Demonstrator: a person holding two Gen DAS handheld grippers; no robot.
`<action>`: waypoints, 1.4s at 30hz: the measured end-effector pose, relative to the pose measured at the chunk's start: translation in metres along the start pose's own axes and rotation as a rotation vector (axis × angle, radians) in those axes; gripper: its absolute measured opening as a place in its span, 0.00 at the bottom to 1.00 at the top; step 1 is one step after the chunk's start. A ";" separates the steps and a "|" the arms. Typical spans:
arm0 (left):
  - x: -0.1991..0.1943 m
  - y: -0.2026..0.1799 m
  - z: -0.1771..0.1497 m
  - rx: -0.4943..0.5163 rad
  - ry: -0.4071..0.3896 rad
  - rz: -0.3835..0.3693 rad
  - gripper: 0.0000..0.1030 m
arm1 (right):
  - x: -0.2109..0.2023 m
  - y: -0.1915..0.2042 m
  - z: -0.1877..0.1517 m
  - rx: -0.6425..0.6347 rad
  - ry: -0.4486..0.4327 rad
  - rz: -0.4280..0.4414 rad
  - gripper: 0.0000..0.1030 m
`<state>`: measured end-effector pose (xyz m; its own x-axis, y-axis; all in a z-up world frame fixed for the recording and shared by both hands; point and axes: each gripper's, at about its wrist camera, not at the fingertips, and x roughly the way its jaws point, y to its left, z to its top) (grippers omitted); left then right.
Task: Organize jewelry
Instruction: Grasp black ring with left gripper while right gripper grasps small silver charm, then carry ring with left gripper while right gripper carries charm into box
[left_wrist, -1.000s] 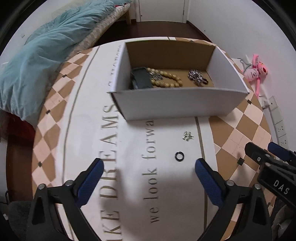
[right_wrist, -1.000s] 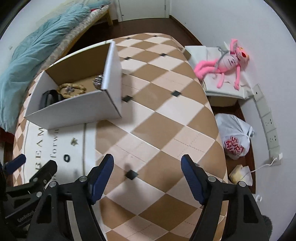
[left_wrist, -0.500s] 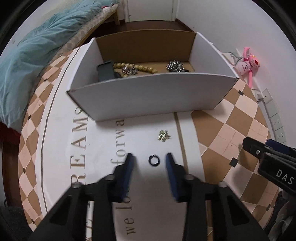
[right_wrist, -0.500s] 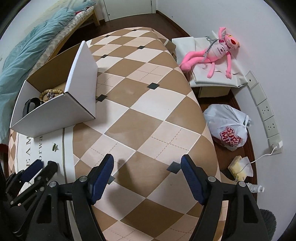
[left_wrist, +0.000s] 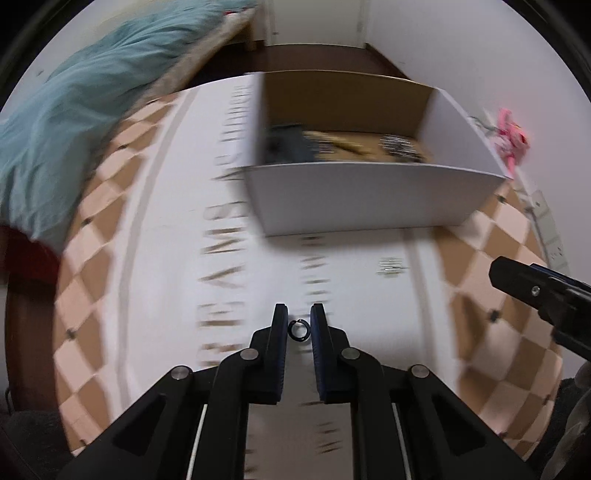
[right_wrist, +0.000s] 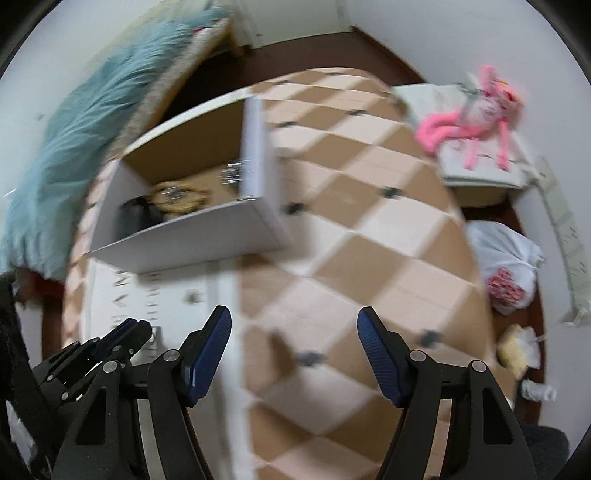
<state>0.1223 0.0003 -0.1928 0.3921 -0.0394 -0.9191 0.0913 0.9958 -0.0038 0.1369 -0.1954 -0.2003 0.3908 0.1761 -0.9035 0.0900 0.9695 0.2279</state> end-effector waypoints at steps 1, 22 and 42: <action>-0.001 0.011 -0.001 -0.013 0.000 0.019 0.09 | 0.003 0.010 0.000 -0.020 0.000 0.016 0.71; 0.004 0.057 -0.004 -0.081 0.018 0.061 0.09 | 0.056 0.103 -0.013 -0.257 -0.044 -0.043 0.11; -0.073 0.000 0.079 -0.025 -0.119 -0.146 0.09 | -0.062 0.049 0.054 -0.123 -0.207 0.088 0.07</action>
<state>0.1663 -0.0032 -0.0949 0.4819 -0.1917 -0.8550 0.1330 0.9805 -0.1449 0.1668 -0.1684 -0.1130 0.5728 0.2342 -0.7855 -0.0600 0.9677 0.2448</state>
